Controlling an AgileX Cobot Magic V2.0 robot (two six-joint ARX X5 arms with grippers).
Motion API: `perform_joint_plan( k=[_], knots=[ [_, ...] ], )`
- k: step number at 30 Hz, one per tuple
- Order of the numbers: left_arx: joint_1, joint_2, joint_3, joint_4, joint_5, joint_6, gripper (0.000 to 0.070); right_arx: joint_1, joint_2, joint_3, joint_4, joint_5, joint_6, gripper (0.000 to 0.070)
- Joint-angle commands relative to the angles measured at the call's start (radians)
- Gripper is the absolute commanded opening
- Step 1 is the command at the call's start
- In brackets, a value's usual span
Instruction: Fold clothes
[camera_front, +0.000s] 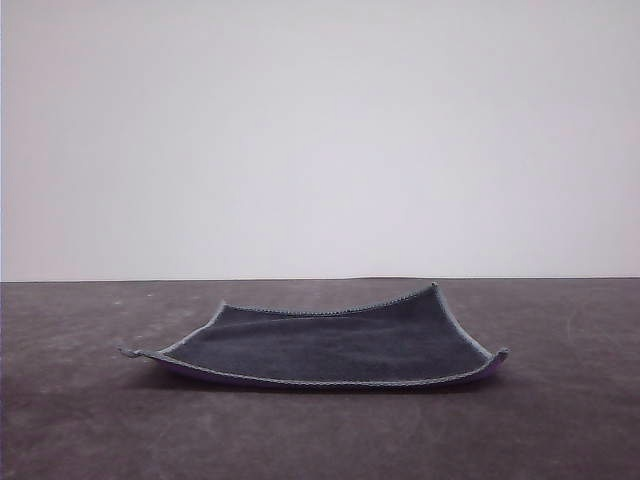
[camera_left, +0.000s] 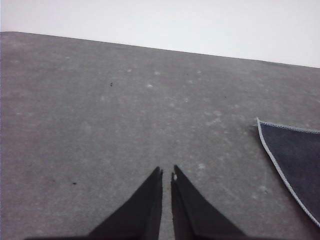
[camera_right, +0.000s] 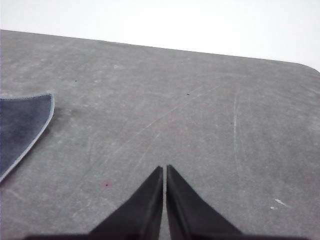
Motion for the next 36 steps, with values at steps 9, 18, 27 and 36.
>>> perform_joint_plan(
  k=[9, 18, 27, 36],
  knots=[
    [-0.001, 0.0, -0.019, -0.007, -0.003, -0.003, 0.0017, -0.002, -0.001, -0.004, 0.013, 0.003, 0.011, 0.0009],
    [-0.001, 0.0, -0.019, -0.007, -0.002, -0.003, 0.0017, -0.002, -0.001, -0.004, 0.013, 0.003, 0.011, 0.0009],
    [-0.001, 0.0, -0.019, -0.007, -0.003, -0.003, 0.0017, -0.002, -0.001, -0.004, 0.015, 0.003, 0.01, 0.0009],
    [-0.001, 0.0, -0.019, -0.007, -0.003, -0.003, 0.0017, -0.001, -0.001, -0.004, 0.044, -0.008, 0.022, 0.0009]
  ],
)
